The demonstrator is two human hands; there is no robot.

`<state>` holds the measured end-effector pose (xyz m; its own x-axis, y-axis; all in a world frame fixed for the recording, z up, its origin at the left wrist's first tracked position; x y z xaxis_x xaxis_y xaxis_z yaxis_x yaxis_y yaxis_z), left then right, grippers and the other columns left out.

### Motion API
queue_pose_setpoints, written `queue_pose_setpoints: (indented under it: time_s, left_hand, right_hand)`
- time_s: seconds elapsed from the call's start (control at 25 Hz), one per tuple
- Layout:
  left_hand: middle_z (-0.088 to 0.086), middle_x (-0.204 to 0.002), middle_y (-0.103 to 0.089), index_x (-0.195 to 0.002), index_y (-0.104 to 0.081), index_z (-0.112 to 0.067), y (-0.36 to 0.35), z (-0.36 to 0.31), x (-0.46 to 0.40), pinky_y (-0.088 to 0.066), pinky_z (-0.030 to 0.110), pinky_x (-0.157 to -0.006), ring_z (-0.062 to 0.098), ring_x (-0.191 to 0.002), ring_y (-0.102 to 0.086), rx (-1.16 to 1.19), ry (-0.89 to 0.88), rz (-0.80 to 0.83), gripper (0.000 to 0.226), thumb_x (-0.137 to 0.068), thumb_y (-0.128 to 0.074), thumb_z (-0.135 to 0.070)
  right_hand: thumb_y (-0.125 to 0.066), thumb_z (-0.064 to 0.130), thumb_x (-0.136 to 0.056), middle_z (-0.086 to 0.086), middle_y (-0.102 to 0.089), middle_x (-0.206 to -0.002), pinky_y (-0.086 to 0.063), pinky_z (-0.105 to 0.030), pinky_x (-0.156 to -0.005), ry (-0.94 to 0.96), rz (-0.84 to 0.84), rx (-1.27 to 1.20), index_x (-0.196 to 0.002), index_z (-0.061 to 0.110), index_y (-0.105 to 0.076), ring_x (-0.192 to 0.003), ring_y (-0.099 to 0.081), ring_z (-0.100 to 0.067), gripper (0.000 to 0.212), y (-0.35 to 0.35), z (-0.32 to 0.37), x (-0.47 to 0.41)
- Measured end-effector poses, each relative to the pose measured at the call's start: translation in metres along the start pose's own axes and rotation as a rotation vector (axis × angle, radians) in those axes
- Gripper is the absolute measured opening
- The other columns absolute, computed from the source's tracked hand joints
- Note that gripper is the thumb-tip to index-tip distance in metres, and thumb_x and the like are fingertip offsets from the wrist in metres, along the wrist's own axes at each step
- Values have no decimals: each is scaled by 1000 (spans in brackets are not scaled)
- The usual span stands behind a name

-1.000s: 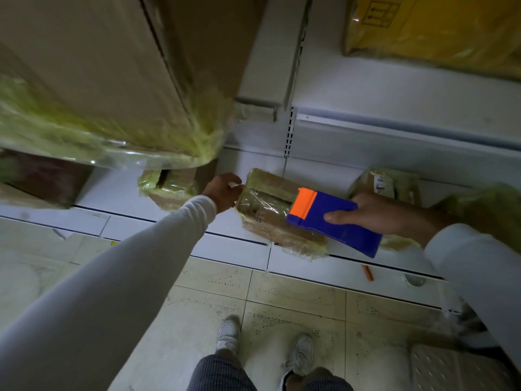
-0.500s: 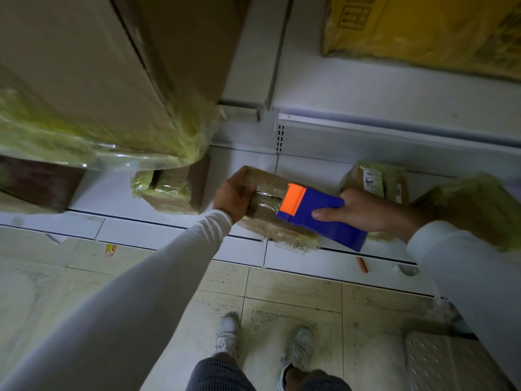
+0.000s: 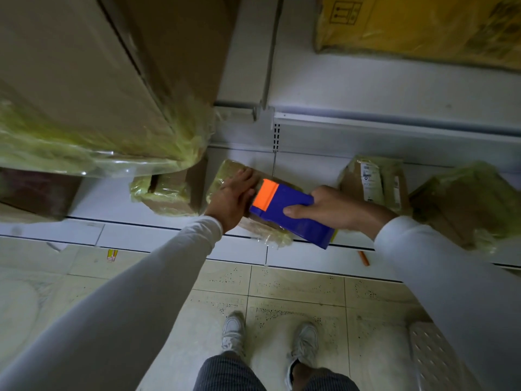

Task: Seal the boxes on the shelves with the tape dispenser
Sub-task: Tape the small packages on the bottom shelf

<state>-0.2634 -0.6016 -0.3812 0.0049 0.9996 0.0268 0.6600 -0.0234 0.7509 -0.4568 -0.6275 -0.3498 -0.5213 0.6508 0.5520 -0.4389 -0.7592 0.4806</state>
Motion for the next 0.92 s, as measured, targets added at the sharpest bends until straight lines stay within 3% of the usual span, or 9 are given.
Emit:
queue_pose_setpoints:
  time_s: [0.12,0.24,0.28,0.36,0.44,0.56,0.68,0.76,0.92]
  left_hand:
    - [8,-152,-33,-139,-46,-13,1,5,-7,-13,29,-118,22,-144,-22,1,15,31,42,-97,-49,-17]
    - [4,-153,-32,-141,-44,-18,0,4,-4,-15,31,-118,20,-144,-21,-89,12,21,52,-93,-56,-34]
    - [3,-153,-32,-142,-42,-20,-1,3,-3,-15,33,-118,19,-144,-21,-127,7,16,57,-91,-58,-40]
    - [4,-153,-31,-143,-39,-21,-2,-2,-1,-15,37,-119,22,-144,-21,-188,-13,8,62,-89,-58,-45]
    - [8,-152,-31,-143,-39,-23,-3,-8,-2,-16,41,-118,28,-143,-23,-247,-31,13,59,-90,-57,-42]
    - [14,-150,-33,-139,-46,-24,-11,-22,0,-17,52,-115,37,-141,-24,-347,-106,20,47,-93,-55,-30]
    - [21,-140,-45,-125,-62,-13,-16,-40,10,-31,56,-109,44,-131,-38,-284,-254,-59,34,-91,-59,-11]
    - [21,-135,-50,-121,-64,-8,-19,-46,13,-36,55,-106,44,-125,-44,-229,-259,-82,32,-89,-59,-5]
    - [18,-139,-47,-128,-57,-8,-23,-47,12,-20,47,-114,39,-129,-40,-281,-208,-35,40,-90,-52,-15]
  right_hand:
    - [-67,57,-79,-8,-71,-72,-48,-34,-63,-21,67,-24,-88,10,-68,-66,-67,-23,48,16,-22,26]
    - [-65,55,-72,-28,-69,-91,-54,-56,-81,-72,120,-86,-104,-4,-63,-86,-67,-46,68,30,-66,64]
    - [-66,53,-71,-29,-69,-94,-53,-57,-85,-87,112,-120,-106,-5,-62,-89,-66,-47,68,31,-78,73]
    - [-67,54,-70,-18,-73,-83,-57,-43,-73,-93,58,-137,-93,4,-67,-79,-70,-36,55,34,-89,82]
    - [-68,57,-74,-12,-69,-70,-50,-30,-60,-101,-2,-65,-80,8,-67,-64,-67,-29,49,34,-91,77]
    - [-69,50,-84,-16,-65,-68,-44,-31,-63,-139,-67,2,-82,1,-65,-62,-63,-32,50,24,-95,61]
    - [-68,51,-84,-6,-58,-59,-40,-27,-59,-183,-138,100,-68,10,-59,-56,-57,-20,45,12,-91,52]
    - [-66,53,-85,-1,-58,-59,-42,-28,-60,-176,-182,148,-65,17,-55,-58,-57,-18,43,6,-81,44]
    - [-55,52,-89,-1,-60,-69,-52,-33,-67,-206,-244,500,-82,18,-56,-65,-60,-19,35,-8,-62,27]
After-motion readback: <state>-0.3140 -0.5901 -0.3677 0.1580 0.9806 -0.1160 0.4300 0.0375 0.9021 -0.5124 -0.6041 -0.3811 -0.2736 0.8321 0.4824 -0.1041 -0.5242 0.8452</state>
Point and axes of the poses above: each hand's wrist, its own x-axis away from the middle knuckle, its own y-axis out of the back of the hand, z = x × y, the point moved 7 cm from there along -x, towards the middle knuckle
